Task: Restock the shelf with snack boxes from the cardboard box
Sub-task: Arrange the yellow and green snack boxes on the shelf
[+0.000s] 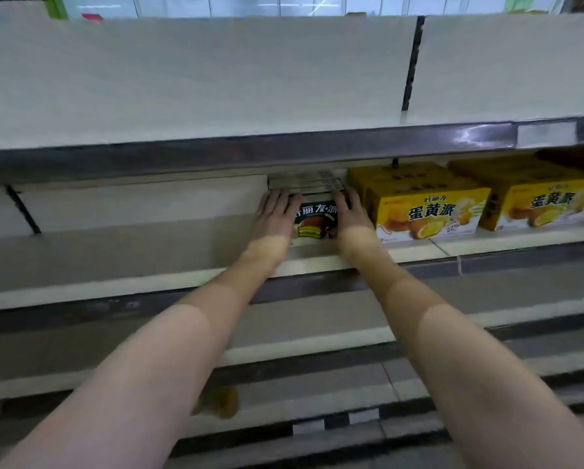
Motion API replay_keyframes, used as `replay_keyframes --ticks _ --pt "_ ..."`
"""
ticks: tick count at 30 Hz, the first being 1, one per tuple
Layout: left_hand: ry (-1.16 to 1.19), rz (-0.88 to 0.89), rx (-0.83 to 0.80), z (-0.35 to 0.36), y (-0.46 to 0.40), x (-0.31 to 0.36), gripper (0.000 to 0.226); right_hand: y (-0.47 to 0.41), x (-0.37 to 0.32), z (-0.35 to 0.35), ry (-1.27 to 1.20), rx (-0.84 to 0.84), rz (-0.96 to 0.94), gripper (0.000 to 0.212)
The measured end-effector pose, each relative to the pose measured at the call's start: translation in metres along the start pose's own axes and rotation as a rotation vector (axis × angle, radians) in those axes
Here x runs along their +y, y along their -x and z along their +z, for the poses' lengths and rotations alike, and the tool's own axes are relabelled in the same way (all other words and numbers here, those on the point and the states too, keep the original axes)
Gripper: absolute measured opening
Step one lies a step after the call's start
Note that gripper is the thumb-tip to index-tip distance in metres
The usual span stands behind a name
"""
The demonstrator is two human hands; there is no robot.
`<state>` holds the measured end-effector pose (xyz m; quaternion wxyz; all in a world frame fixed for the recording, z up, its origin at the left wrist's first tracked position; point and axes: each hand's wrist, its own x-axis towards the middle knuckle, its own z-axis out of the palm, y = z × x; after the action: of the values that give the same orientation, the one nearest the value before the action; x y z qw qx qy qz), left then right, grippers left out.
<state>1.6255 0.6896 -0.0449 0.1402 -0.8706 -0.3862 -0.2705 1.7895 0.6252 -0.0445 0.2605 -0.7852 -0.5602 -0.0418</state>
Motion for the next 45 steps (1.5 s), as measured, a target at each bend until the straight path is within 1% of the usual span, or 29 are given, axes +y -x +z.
replay_keyframes --ticks 3,5,7,10,15,19,21,23,25,27,28,29,31,33,36,38,40,42,45 --pt "-0.017 -0.035 -0.048 0.0 -0.006 0.0 0.077 -0.007 -0.005 -0.003 0.034 -0.033 0.022 0.093" --pt "-0.027 -0.035 -0.048 -0.003 -0.01 0.001 0.073 -0.009 -0.007 -0.003 0.04 -0.033 0.02 0.091" --pt "-0.058 -0.035 -0.039 -0.005 -0.012 0.004 0.066 -0.009 -0.008 -0.004 0.056 -0.03 0.022 0.089" --pt "-0.108 -0.039 -0.077 -0.01 -0.012 0.008 0.057 -0.007 -0.012 -0.007 0.067 -0.013 0.055 0.088" --pt "-0.126 -0.031 -0.123 -0.017 -0.013 0.011 0.052 0.004 -0.02 -0.002 0.031 0.1 0.155 0.093" --pt "-0.128 -0.026 -0.088 -0.023 -0.009 0.009 0.055 0.016 -0.014 0.001 0.044 0.205 0.109 0.087" --pt "-0.151 -0.016 -0.058 -0.024 -0.003 0.009 0.057 0.019 -0.014 0.0 0.09 0.271 0.098 0.081" --pt "-0.14 0.008 -0.046 -0.028 0.004 0.009 0.062 0.021 -0.019 -0.002 0.087 0.248 0.124 0.076" --pt "-0.169 0.085 -0.013 -0.026 0.009 0.005 0.066 0.023 -0.026 -0.002 0.044 0.167 0.143 0.074" --pt "-0.195 0.164 0.04 -0.026 0.013 0.003 0.063 0.024 -0.033 0.002 0.058 0.09 0.125 0.068" --pt "-0.169 0.203 0.067 -0.025 0.014 0.001 0.062 0.024 -0.037 0.004 0.07 0.058 0.127 0.065" --pt "-0.133 0.228 0.033 -0.022 0.015 -0.001 0.059 0.025 -0.042 0.005 0.081 0.034 0.144 0.064" --pt "-0.093 0.261 -0.16 -0.015 0.018 -0.008 0.051 0.028 -0.051 0.006 0.107 -0.001 0.184 0.065" --pt "-0.062 0.308 -0.244 -0.007 0.018 -0.017 0.045 0.032 -0.056 0.005 0.114 0.007 0.214 0.063" --pt "0.044 0.273 -0.274 -0.005 0.024 -0.022 0.044 0.037 -0.057 0.002 0.085 0.027 0.194 0.049" --pt "0.085 0.298 -0.274 -0.012 0.028 -0.02 0.04 0.041 -0.056 0.0 0.079 0.067 0.196 0.041" --pt "0.155 0.305 -0.277 -0.024 0.032 -0.016 0.04 0.046 -0.055 -0.003 0.08 0.105 0.198 0.04" --pt "0.202 0.282 -0.272 -0.029 0.033 -0.012 0.039 0.052 -0.055 -0.004 0.094 0.124 0.193 0.043" --pt "0.169 0.308 -0.213 -0.034 0.034 -0.005 0.034 0.06 -0.054 -0.009 0.126 0.141 0.224 0.04"
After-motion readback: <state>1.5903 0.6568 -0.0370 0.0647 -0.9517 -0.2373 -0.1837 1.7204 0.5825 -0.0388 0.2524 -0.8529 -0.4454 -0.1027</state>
